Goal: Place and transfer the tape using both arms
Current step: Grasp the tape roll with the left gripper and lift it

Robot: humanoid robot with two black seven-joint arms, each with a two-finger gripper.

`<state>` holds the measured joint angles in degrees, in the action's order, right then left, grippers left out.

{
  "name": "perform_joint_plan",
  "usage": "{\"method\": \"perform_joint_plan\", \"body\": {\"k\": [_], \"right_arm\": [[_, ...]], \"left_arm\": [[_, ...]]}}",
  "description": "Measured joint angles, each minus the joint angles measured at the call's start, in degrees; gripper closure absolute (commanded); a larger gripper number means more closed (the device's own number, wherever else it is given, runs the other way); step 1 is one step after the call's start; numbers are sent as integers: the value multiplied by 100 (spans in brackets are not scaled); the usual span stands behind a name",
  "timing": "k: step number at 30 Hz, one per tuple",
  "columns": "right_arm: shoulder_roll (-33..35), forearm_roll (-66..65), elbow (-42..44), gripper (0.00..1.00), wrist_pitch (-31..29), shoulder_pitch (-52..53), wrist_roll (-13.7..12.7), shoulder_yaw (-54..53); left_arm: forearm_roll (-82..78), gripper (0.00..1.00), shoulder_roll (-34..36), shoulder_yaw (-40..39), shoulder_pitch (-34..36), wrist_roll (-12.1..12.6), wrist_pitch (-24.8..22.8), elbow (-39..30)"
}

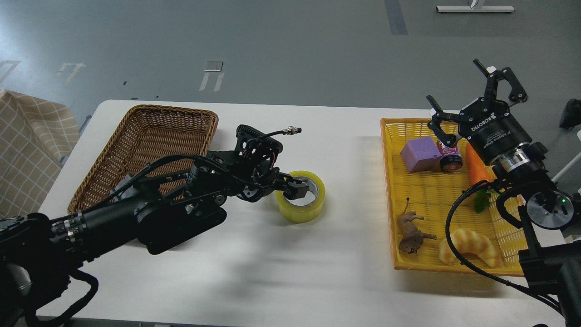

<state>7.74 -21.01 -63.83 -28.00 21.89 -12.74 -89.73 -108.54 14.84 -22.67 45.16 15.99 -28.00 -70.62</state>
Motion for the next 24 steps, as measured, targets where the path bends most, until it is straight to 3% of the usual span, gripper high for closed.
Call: {"method": "perform_joint_plan", "body": {"k": [9, 14, 16, 20, 22, 23, 24], "right_arm": [[0, 0, 3, 0, 0, 0, 1, -7], [0, 0, 3, 0, 0, 4, 3, -16], [0, 0, 3, 0, 0, 7, 3, -17], [-1, 0, 3, 0, 0, 9, 4, -18], [-8, 0, 3, 0, 0, 8, 7, -18], [-8, 0, 3, 0, 0, 8, 8, -18], [-10, 0, 3, 0, 0, 8, 9, -19]], "left_arm": [[-22, 4, -165, 66, -37, -8, 0, 133], [-23, 11, -261, 319, 9, -70, 0, 248], [-23, 21, -266, 341, 10, -87, 0, 260], [-20, 52, -268, 351, 26, -140, 0, 360], [-24, 74, -266, 351, 40, -279, 0, 421], [-37, 94, -261, 352, 48, -328, 0, 439], [-63, 100, -257, 353, 60, -400, 0, 454]]}}
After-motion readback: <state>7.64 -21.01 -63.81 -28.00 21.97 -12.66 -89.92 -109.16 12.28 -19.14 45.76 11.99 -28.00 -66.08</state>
